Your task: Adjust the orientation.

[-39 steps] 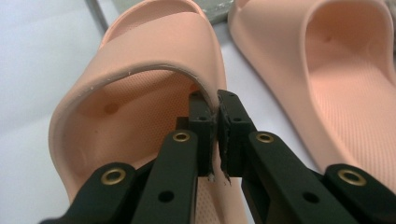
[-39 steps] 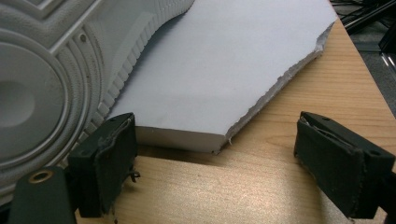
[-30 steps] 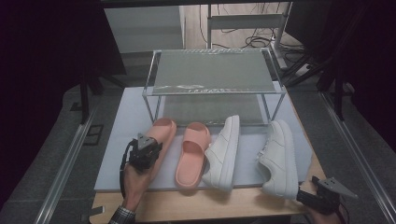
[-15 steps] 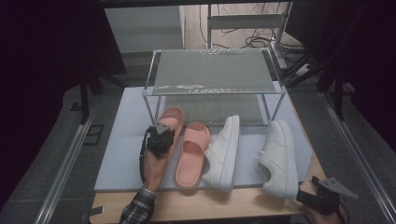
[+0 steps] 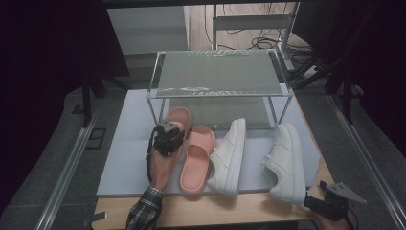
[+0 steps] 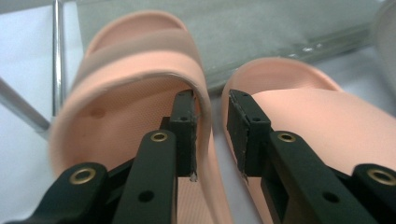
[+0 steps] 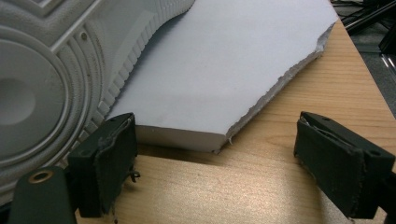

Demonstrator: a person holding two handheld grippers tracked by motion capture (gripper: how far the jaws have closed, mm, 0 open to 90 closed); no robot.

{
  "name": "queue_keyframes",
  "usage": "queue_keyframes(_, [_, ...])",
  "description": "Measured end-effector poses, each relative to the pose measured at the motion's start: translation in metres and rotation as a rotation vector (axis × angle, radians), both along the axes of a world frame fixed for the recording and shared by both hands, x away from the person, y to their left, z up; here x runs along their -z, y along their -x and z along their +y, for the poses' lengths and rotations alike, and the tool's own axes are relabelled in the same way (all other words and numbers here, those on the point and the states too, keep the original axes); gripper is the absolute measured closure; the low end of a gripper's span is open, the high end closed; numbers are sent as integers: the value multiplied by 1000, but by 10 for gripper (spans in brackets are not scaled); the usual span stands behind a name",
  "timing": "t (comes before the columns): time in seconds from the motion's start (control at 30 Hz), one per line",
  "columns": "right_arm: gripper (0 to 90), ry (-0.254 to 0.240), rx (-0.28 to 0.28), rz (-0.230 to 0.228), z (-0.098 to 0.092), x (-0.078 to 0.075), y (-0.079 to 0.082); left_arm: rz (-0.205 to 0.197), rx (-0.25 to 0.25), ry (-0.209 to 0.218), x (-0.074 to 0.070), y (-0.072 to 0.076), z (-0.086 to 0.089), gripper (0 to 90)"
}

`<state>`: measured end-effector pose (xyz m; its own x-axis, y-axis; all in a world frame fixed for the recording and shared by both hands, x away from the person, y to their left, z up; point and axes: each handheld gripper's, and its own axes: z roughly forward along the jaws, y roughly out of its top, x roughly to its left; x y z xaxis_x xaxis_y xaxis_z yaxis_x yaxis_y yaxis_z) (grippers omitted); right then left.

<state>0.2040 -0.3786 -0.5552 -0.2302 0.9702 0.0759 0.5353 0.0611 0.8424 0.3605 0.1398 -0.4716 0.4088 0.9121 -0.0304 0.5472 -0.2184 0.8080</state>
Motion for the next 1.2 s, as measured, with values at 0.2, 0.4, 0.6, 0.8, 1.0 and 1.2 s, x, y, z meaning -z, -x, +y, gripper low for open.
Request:
queue_keyframes(0.2, [132, 1, 1, 0, 0, 0, 0, -4, 31, 27, -8, 19, 24, 727])
queue_keyframes(0.4, [132, 1, 1, 0, 0, 0, 0, 9, 73, 39, -12, 42, 45, 864])
queue_keyframes(0.6, [133, 1, 1, 0, 0, 0, 0, 37, 103, 62, -4, 64, 62, 897])
queue_keyframes(0.8, [132, 1, 2, 0, 0, 0, 0, 53, 96, 38, 16, 87, 69, 898])
queue_keyframes(1.0, [133, 0, 3, 0, 0, 0, 0, 73, 83, 24, 36, 102, 69, 898])
queue_keyframes(1.2, [133, 0, 2, 0, 0, 0, 0, 64, 51, -9, 45, 104, 69, 898])
